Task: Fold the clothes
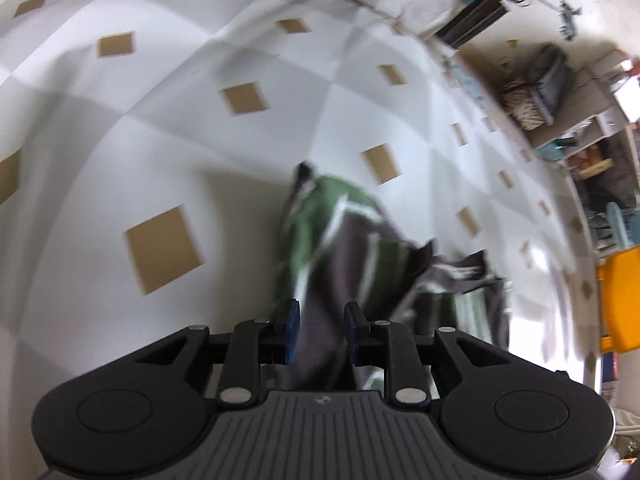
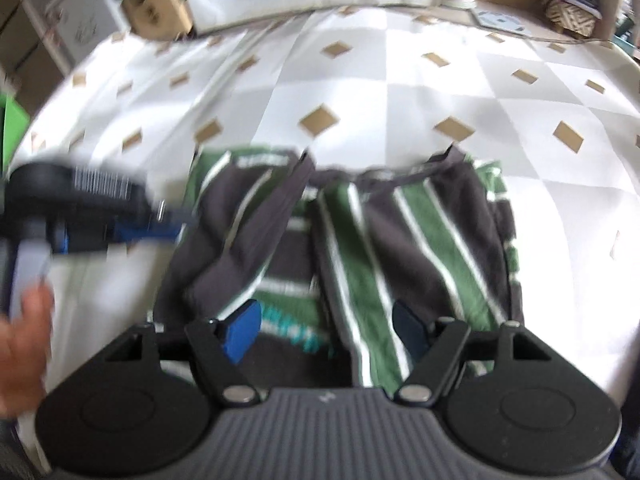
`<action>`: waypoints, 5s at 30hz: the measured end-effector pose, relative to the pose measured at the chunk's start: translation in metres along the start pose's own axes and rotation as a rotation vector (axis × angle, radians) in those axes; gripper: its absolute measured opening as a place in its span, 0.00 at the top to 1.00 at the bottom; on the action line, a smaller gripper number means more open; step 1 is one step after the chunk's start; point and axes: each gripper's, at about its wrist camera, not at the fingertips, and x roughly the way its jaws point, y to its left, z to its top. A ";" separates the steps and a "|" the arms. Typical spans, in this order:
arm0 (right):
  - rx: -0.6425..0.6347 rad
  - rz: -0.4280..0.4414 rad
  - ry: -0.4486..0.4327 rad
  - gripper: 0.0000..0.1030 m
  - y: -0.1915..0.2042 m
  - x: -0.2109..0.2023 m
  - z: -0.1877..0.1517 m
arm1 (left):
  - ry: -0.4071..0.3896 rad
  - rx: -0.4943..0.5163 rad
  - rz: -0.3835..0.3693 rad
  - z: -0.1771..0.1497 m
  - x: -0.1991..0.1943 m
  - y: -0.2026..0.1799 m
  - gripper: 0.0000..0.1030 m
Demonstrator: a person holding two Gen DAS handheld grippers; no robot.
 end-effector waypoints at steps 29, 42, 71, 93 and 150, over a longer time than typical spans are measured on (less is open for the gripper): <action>0.297 0.079 -0.149 0.32 -0.018 0.081 0.057 | 0.145 0.327 0.019 -0.041 -0.033 -0.014 0.68; 0.208 0.048 -0.172 0.83 0.003 0.092 0.055 | 0.193 0.499 0.074 -0.060 -0.026 -0.021 0.68; 0.204 0.104 -0.159 0.54 0.002 0.078 0.059 | 0.183 0.674 0.010 -0.078 -0.023 -0.039 0.61; 0.159 0.065 -0.182 0.70 0.007 0.093 0.049 | 0.151 0.497 0.008 -0.075 -0.004 -0.028 0.61; 0.042 0.003 -0.178 0.53 -0.068 0.012 0.010 | -0.034 0.129 0.200 -0.056 -0.032 -0.031 0.45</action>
